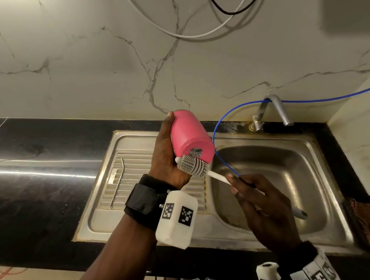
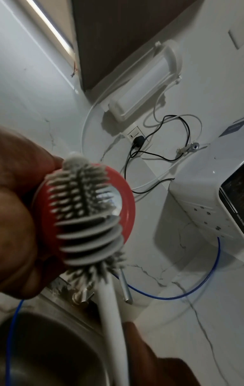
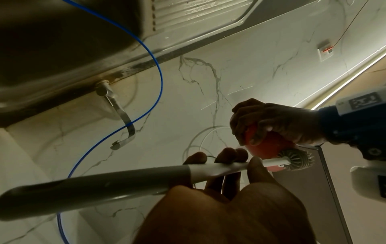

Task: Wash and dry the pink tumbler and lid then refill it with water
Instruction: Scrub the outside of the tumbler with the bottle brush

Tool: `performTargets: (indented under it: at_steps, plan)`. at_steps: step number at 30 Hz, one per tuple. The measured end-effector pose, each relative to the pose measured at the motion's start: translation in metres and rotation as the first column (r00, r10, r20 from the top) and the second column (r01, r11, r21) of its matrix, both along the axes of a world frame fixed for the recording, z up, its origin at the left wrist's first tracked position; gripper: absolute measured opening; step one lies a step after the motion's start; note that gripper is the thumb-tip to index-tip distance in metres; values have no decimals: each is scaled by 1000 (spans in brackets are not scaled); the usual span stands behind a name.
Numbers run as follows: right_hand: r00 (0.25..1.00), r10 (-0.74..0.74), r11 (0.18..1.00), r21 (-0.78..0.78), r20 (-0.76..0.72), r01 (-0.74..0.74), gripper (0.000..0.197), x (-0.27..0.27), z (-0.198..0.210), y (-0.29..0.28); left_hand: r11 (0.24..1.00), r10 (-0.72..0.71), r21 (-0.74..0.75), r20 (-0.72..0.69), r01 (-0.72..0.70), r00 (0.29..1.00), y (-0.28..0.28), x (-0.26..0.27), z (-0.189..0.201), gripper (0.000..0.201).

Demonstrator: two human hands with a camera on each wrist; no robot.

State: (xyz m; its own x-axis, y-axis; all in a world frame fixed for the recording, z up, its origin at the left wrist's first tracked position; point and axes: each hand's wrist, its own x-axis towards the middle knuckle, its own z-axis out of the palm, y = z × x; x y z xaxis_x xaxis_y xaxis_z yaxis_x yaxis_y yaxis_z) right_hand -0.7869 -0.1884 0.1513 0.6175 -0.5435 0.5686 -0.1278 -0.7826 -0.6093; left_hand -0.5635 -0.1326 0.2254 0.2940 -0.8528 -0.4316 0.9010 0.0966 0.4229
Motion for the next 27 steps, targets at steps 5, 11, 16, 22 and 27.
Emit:
performTargets:
  at_steps: [5, 11, 16, 22, 27]
  plan:
    - [999, -12, 1000, 22, -30, 12, 35, 2, 1, 0, 1000, 5, -17, 23, -4, 1000, -1, 5, 1, 64]
    - [999, 12, 994, 111, 44, -16, 35, -11, -6, -10, 999, 26, -30, -21, -27, 999, 3, 7, 2, 64]
    - [999, 22, 1000, 4, 45, -22, 35, 8, 9, -4, 998, -60, 13, 13, 60, 998, 2, -6, -10, 83]
    - [997, 12, 998, 60, 78, -17, 33, 1, 2, -8, 1000, -6, -21, 10, 6, 1000, 2, 0, -8, 80]
    - [992, 27, 991, 124, 120, -42, 40, -6, -4, -6, 999, -11, -31, -19, 11, 1000, 5, -5, -11, 73]
